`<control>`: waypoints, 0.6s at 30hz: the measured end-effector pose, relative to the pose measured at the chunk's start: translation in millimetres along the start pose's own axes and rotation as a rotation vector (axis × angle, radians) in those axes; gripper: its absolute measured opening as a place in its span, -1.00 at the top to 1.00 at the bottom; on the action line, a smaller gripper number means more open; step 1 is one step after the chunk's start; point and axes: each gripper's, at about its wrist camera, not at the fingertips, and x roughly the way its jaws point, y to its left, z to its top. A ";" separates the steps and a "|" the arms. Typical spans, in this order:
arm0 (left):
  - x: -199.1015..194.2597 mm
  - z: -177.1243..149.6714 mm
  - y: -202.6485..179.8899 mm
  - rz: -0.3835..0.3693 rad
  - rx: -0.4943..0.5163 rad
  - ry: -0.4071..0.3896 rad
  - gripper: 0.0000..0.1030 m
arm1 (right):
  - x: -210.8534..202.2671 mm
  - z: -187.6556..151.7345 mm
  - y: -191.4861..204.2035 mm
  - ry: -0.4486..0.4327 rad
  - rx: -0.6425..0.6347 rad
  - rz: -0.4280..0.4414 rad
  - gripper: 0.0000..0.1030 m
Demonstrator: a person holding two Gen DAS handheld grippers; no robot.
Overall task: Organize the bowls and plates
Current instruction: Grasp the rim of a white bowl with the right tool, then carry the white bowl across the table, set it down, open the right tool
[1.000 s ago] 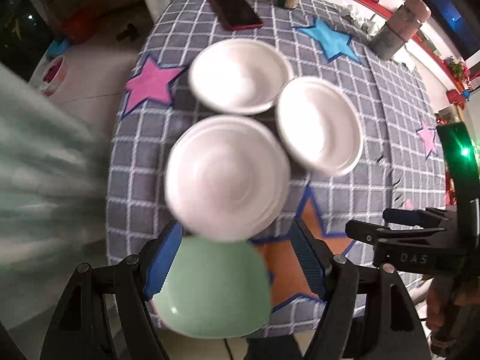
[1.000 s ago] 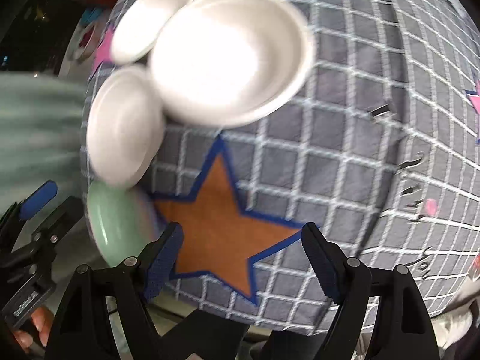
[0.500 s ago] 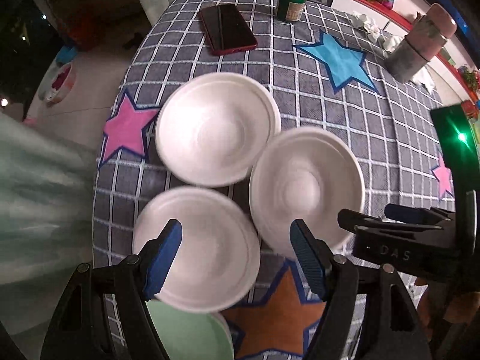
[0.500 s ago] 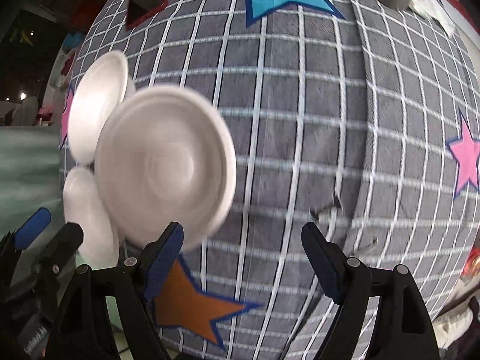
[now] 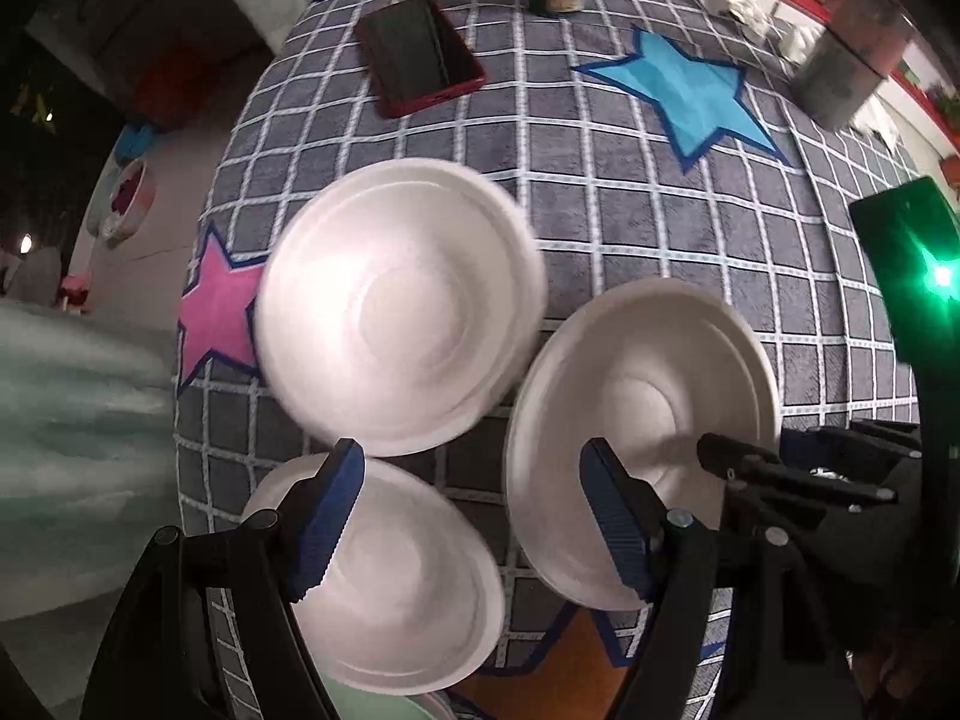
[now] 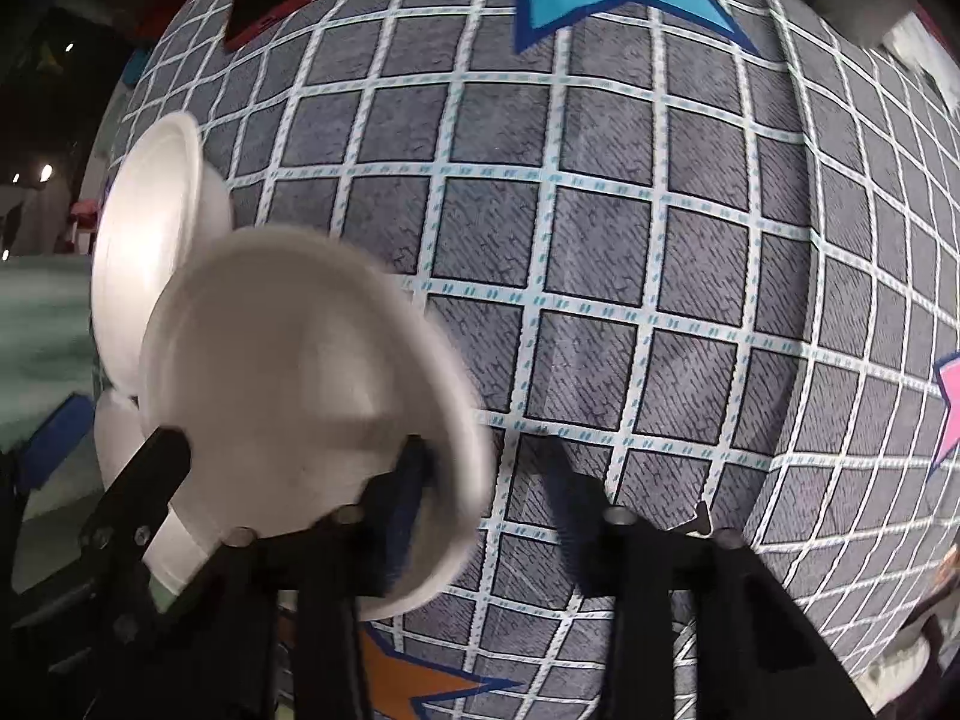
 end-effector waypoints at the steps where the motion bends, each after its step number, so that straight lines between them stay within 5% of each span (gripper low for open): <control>1: 0.8 1.8 -4.2 0.002 0.011 -0.001 -0.51 | -0.4 -0.6 -1.5 0.006 -0.013 0.002 0.52; 12: 18.8 -1.1 -70.0 -0.084 0.155 0.073 -0.49 | -1.9 -40.9 -62.7 0.050 0.025 0.013 0.53; 18: 23.9 -24.3 -114.9 -0.161 0.253 0.130 0.09 | 0.1 -77.2 -104.1 0.073 0.099 0.033 0.53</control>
